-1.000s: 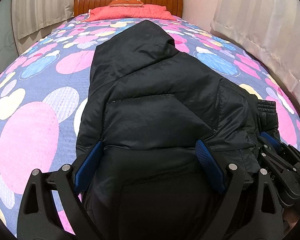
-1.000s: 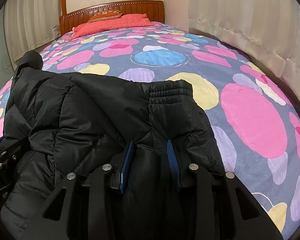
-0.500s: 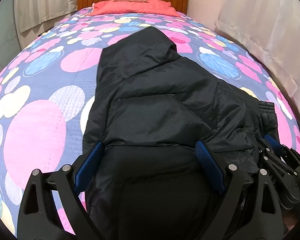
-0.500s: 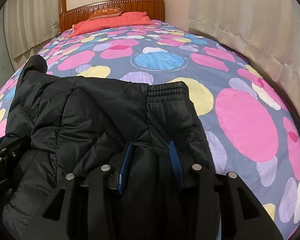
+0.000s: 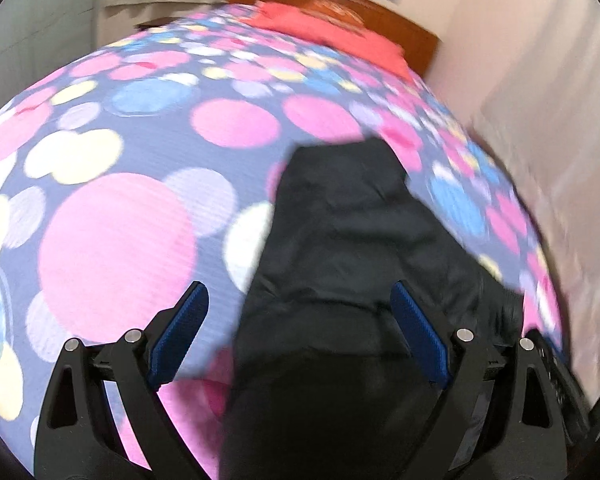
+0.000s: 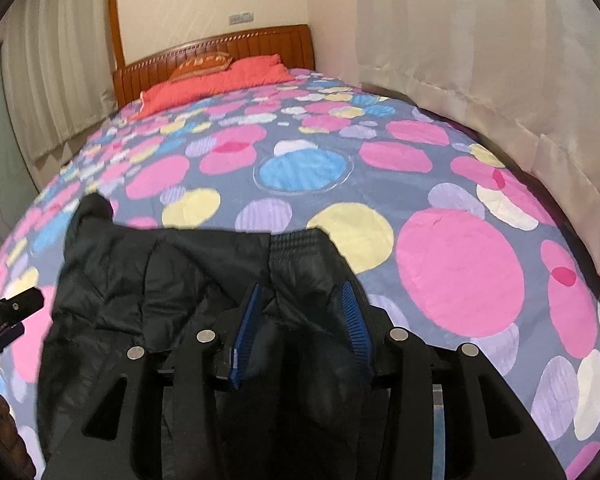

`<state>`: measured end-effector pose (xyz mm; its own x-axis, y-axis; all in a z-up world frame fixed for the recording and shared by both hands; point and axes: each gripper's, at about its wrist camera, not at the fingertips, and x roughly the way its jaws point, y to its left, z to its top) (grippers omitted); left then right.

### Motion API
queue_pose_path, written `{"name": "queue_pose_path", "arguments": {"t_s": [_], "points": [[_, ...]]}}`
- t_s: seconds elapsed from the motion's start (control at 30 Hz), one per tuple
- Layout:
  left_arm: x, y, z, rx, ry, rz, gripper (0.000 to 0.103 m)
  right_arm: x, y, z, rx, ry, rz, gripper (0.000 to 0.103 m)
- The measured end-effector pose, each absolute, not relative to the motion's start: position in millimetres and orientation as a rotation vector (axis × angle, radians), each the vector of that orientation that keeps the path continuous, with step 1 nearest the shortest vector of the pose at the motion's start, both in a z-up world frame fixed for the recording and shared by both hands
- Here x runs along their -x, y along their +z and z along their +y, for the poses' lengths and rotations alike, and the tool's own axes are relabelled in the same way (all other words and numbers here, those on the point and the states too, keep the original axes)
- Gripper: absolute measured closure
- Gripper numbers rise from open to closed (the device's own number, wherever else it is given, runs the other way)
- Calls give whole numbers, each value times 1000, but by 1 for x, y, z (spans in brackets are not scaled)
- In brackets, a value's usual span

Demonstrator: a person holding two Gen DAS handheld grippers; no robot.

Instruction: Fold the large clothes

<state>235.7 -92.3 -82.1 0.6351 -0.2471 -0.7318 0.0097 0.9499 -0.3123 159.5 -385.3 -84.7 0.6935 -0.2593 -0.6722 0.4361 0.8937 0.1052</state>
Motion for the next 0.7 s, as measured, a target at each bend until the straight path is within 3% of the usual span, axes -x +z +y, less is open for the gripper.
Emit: {"name": "queue_pose_path", "arguments": {"t_s": [0.33,0.5,0.7], "points": [[-236,-96,11,633,70,896,11,-131,-72,-443,-564,-325,621,31],[-231,-136,45,876,44,1006,11,-125,-102,-474,-779,-237,632,28],[-218,-167,27,965,-113,1042,11,-127,-147,-489,-896,-187,683,28]]}}
